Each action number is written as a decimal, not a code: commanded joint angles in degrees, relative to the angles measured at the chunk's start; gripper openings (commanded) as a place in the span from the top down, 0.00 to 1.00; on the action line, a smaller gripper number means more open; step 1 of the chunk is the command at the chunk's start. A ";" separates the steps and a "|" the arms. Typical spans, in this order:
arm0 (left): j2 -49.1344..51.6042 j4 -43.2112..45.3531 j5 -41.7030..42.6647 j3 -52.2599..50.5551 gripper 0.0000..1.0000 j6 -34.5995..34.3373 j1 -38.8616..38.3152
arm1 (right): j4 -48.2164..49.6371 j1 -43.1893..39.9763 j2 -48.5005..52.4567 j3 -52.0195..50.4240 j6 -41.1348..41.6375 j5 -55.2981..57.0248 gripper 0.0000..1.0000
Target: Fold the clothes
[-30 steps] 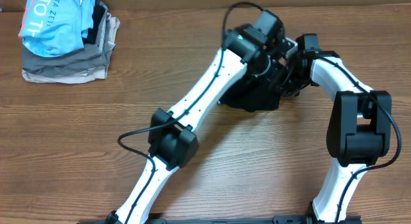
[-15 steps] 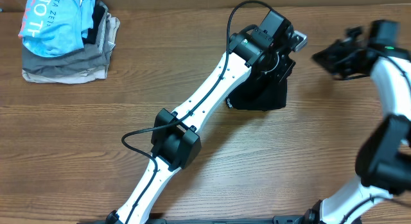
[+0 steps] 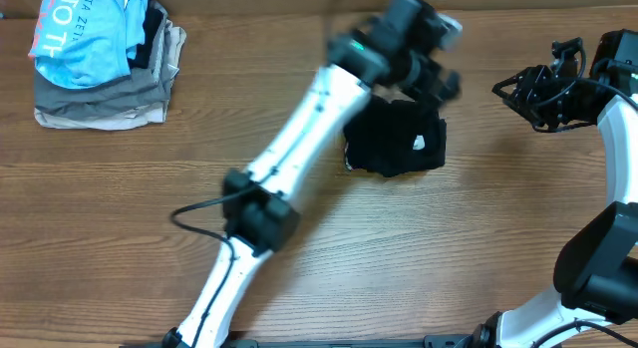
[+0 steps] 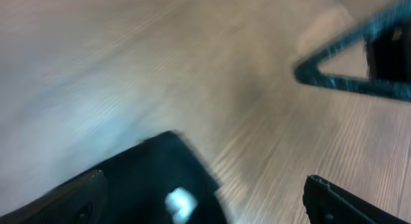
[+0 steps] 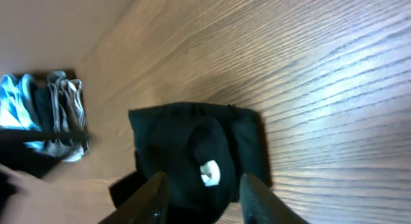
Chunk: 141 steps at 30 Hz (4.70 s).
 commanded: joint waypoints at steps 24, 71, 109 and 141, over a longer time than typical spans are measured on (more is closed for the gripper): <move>-12.81 -17.55 -5.27 4.02 0.00 4.11 22.56 | 3.23 19.39 15.82 -0.66 -3.28 26.01 0.82; -12.81 -24.72 -12.35 4.00 0.00 4.26 22.18 | -0.96 34.77 14.29 13.16 7.50 14.34 0.32; -5.92 -7.93 -21.29 -39.89 0.00 -7.72 -3.54 | -16.79 6.05 14.32 22.60 0.31 16.68 0.00; 3.23 -11.28 -29.99 -39.17 0.96 0.15 10.58 | -16.55 6.16 14.32 22.60 0.09 17.81 0.00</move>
